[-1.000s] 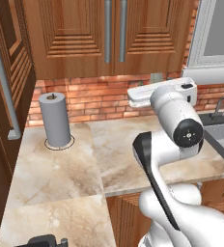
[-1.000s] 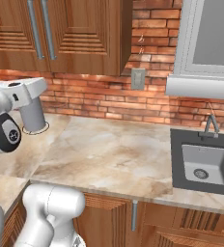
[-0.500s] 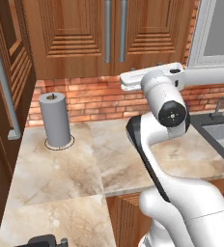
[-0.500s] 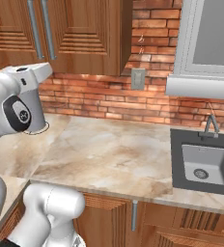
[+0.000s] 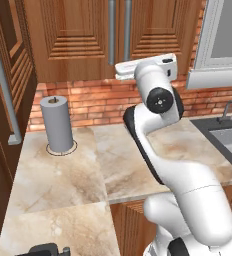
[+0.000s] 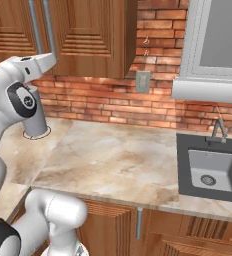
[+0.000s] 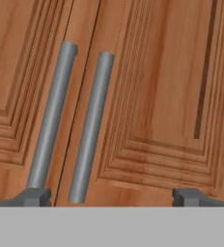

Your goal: Move the mayonnaise and condiment bottle from the cabinet to the dining counter.

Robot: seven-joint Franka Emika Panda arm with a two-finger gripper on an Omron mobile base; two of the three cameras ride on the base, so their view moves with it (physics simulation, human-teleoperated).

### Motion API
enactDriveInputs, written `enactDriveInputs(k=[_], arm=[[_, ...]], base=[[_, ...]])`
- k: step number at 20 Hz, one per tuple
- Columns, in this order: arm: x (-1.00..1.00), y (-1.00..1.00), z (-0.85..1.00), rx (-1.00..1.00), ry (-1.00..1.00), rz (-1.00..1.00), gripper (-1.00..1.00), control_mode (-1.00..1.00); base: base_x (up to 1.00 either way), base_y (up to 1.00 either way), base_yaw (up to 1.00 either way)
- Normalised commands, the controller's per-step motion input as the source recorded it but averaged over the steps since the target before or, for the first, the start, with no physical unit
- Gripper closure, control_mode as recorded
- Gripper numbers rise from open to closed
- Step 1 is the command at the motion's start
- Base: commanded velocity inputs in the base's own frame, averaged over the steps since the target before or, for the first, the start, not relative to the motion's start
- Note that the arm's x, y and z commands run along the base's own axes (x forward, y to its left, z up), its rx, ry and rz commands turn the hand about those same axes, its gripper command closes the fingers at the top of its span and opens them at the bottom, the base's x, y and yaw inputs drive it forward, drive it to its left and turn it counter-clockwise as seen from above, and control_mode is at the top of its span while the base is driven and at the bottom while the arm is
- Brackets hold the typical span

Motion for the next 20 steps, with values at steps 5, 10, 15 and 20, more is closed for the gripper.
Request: enactDriveInputs(k=[5, 10, 15, 20], arm=[[0.4, 0.02, 0.14, 0.04, -0.03, 0.0, -1.0, -1.0], [0.42, 0.0, 0.09, 0.07, -0.05, 0.0, -1.0, -1.0], [0.49, 0.0, 0.01, 0.07, -0.03, 0.0, -1.0, -1.0], [0.56, 0.07, 0.0, 0.05, 0.0, 0.0, -1.0, -1.0]], base=[[0.0, 0.0, 0.0], [0.0, 0.0, 0.0], [0.0, 0.0, 0.0], [0.0, 0.0, 0.0]])
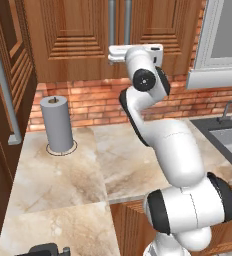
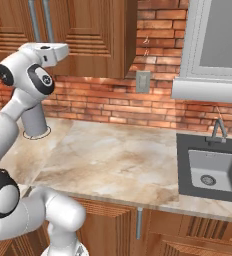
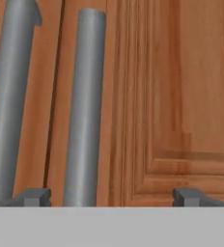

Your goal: Move the mayonnaise and condiment bottle from the cabinet to the dining counter.

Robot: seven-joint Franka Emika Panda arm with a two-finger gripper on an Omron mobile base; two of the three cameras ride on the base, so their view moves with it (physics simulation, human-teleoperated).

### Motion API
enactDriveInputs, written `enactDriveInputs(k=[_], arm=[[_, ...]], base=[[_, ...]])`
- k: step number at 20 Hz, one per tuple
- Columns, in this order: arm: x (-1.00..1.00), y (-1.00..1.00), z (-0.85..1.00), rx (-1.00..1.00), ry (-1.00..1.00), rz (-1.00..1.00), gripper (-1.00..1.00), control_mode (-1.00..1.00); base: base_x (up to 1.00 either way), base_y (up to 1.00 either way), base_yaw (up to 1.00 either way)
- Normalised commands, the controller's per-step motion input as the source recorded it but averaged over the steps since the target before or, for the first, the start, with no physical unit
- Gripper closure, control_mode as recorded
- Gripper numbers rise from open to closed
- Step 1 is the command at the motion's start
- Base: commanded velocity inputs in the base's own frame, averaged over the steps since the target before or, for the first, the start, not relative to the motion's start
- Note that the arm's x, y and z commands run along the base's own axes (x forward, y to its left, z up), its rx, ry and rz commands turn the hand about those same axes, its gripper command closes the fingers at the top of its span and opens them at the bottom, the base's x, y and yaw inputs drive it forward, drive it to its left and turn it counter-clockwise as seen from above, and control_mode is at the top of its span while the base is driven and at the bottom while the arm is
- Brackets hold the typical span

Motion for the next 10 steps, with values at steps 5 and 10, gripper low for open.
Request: enactDriveInputs(k=[5, 10], arm=[[0.56, 0.18, 0.0, 0.01, 0.0, -0.02, -1.0, -1.0], [0.57, 0.24, 0.0, 0.0, 0.0, -0.02, -1.0, -1.0]], base=[[0.0, 0.0, 0.0], [0.0, 0.0, 0.0]])
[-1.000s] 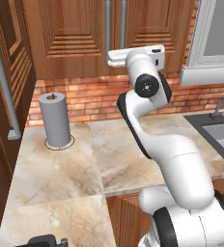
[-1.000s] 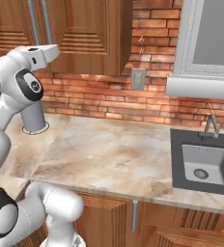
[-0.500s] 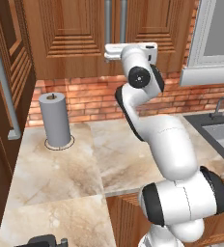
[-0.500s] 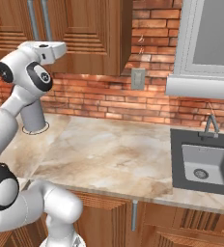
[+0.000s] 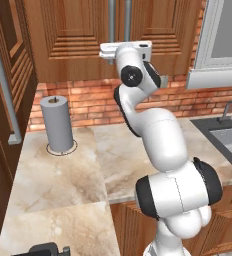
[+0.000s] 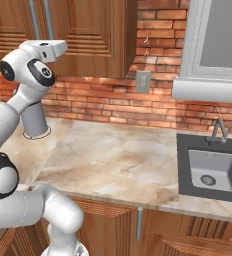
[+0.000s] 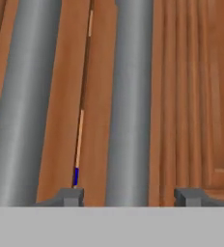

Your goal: Move the mayonnaise and condiment bottle from the cabinet to the dining counter.

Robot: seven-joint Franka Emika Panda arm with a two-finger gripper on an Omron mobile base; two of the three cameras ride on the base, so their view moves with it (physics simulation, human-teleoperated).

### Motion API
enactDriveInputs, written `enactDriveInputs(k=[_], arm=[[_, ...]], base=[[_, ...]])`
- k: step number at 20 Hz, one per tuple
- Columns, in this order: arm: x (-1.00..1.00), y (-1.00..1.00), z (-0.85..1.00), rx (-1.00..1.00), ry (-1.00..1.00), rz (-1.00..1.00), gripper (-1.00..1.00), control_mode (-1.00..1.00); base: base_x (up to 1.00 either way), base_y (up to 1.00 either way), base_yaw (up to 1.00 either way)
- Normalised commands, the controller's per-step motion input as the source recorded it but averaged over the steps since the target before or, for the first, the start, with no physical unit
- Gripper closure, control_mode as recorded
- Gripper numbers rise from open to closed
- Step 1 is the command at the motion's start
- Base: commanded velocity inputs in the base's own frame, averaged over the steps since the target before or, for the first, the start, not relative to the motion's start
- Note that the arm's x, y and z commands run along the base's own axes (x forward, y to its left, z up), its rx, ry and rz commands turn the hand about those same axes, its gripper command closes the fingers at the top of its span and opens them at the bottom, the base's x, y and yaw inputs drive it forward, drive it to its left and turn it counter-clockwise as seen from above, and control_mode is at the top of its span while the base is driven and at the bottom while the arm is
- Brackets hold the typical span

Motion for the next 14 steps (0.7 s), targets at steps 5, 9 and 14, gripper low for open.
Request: enactDriveInputs(k=[5, 9, 14], arm=[[0.6, 0.11, 0.0, 0.0, 0.0, -0.04, -1.0, -1.0], [0.49, 0.0, 0.0, 0.0, 0.0, -0.05, 1.0, -1.0], [0.26, -0.2, 0.04, 0.08, 0.04, -0.06, 1.0, -1.0]], base=[[0.0, 0.0, 0.0], [0.0, 0.0, 0.0], [0.0, 0.0, 0.0]])
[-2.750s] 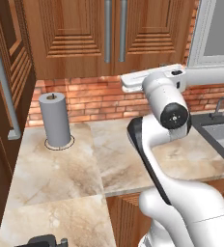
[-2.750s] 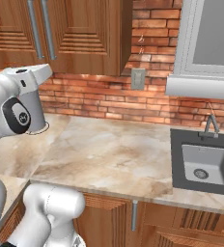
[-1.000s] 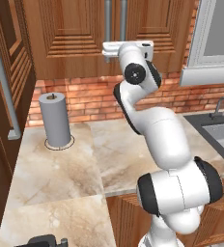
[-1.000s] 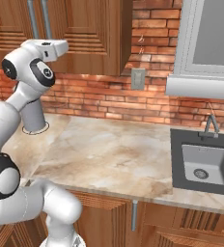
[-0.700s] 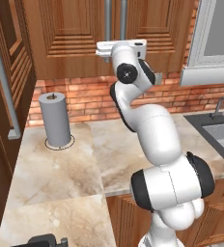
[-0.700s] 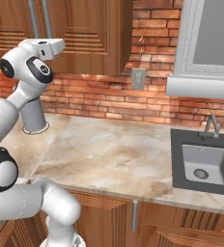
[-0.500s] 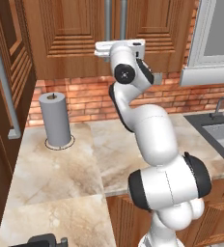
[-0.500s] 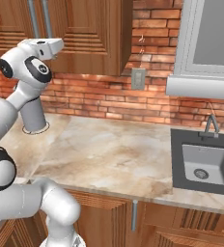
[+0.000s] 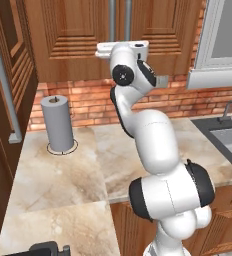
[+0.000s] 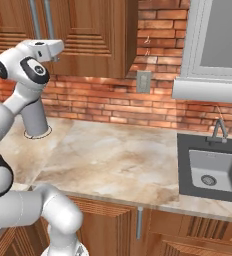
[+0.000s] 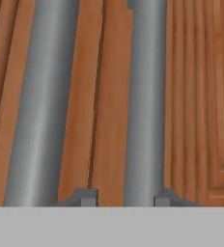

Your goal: Move the mayonnaise and condiment bottle from the cabinet to the dining counter.

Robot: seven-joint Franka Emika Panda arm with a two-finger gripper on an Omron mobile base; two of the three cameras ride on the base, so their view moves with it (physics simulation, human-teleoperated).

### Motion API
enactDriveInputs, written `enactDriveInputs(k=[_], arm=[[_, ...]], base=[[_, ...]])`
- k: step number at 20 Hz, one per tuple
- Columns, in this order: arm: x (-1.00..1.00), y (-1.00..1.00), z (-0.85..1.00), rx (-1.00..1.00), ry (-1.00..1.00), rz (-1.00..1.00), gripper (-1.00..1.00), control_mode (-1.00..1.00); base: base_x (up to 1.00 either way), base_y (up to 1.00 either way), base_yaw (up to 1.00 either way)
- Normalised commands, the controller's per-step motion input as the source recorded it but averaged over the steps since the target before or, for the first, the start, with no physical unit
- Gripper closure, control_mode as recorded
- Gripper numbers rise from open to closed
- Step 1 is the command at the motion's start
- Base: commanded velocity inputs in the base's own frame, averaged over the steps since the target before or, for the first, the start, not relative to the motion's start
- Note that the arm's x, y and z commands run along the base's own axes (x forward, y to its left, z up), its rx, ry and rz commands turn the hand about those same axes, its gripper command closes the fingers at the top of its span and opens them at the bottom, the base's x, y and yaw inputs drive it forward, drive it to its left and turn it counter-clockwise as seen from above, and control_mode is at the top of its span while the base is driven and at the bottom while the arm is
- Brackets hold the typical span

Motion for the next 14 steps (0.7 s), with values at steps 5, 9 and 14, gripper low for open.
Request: enactDriveInputs(k=[5, 9, 14], arm=[[0.01, -0.72, 0.2, 0.16, 0.01, -0.06, 1.0, -1.0], [0.0, -0.8, 0.25, 0.16, 0.0, -0.06, 1.0, -1.0], [-0.39, -0.79, 0.29, 0.11, 0.0, -0.06, 1.0, -1.0]], base=[[0.0, 0.0, 0.0], [0.0, 0.0, 0.0], [0.0, 0.0, 0.0]])
